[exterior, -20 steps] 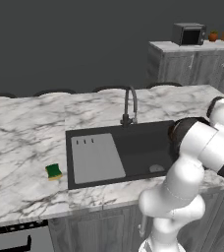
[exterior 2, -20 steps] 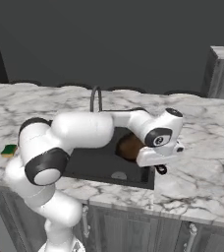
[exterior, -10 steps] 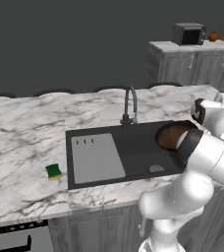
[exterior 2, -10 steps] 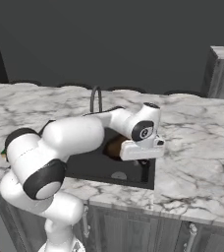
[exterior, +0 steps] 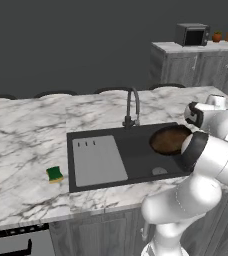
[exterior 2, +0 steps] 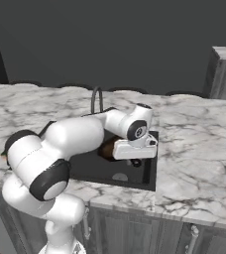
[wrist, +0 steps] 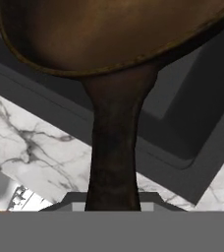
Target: Pick the pan and sponge and place them into the sink. Then turn on the water.
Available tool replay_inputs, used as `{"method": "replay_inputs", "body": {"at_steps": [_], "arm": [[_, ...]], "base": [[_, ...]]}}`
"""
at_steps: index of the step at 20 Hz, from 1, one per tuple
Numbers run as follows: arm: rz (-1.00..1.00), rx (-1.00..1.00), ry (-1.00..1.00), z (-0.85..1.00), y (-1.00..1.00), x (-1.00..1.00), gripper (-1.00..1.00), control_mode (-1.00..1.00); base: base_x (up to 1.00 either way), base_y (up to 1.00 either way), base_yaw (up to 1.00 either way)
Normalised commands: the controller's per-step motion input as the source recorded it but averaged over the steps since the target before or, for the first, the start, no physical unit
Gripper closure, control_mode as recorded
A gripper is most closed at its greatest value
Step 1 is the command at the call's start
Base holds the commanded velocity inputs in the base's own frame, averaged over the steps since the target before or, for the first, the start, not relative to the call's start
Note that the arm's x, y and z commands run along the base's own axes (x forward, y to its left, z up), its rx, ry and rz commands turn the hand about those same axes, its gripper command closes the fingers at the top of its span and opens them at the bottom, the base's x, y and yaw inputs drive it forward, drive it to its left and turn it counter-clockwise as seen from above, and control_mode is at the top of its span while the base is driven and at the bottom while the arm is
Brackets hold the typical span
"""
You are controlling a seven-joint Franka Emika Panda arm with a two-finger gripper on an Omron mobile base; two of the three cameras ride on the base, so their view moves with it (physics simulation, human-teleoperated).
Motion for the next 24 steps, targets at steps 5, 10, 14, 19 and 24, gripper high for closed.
{"method": "replay_inputs", "body": {"at_steps": [5,10,14,19,24], "arm": [[0.03,0.04,0.05,-0.18,0.11,0.21,1.0,-1.0],[0.06,0.04,0.06,-0.19,0.16,0.22,1.0,-1.0],[0.09,0.05,0.08,-0.15,0.17,0.25,1.0,-1.0],[0.1,0.06,0.05,-0.16,0.18,0.2,1.0,-1.0],[0.08,0.04,0.0,-0.23,0.16,0.21,1.0,-1.0]], "base": [[0.0,0.0,0.0],[0.0,0.0,0.0],[0.0,0.0,0.0],[0.0,0.0,0.0],[0.0,0.0,0.0]]}}
